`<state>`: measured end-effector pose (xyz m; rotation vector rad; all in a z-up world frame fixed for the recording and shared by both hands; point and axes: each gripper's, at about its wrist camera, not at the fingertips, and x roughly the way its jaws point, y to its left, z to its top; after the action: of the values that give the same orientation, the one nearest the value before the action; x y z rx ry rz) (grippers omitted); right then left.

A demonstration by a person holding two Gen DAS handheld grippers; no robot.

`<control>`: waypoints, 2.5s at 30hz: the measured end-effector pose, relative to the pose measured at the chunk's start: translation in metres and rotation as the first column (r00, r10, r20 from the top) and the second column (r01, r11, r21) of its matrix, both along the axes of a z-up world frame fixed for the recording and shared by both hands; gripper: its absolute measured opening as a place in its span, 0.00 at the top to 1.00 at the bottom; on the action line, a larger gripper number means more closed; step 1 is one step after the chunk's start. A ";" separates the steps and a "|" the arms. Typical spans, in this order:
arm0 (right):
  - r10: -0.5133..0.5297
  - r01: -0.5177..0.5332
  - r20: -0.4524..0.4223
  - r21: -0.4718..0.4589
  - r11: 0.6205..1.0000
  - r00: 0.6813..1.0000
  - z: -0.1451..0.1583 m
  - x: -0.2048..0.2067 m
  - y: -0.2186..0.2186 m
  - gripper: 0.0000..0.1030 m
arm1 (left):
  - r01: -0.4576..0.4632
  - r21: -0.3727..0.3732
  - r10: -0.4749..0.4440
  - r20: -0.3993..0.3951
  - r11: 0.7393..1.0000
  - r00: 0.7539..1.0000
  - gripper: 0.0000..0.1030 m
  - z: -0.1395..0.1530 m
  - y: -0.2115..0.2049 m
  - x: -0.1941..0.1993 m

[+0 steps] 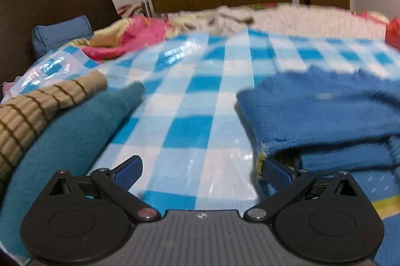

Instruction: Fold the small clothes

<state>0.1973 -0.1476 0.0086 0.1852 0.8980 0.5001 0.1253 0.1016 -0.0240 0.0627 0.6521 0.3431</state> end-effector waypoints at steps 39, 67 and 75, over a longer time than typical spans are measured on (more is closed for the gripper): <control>-0.129 0.139 0.075 -0.150 0.979 0.989 -0.017 0.083 -0.077 0.79 | 0.057 -0.002 -0.057 -0.001 0.998 0.998 0.00 -0.024 -0.015 0.034; -0.173 0.172 0.013 -0.224 0.959 0.985 -0.018 0.038 -0.080 0.92 | 0.093 -0.001 -0.093 -0.084 0.996 0.992 0.00 -0.018 -0.014 0.023; -0.151 0.159 0.061 -0.177 0.971 0.987 0.000 0.023 -0.084 0.91 | 0.093 -0.028 -0.093 0.000 0.995 0.996 0.00 -0.003 -0.014 0.016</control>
<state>0.2202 -0.2317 0.0081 0.0760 0.8708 0.2739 0.1412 0.0871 -0.0268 0.0666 0.6525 0.2443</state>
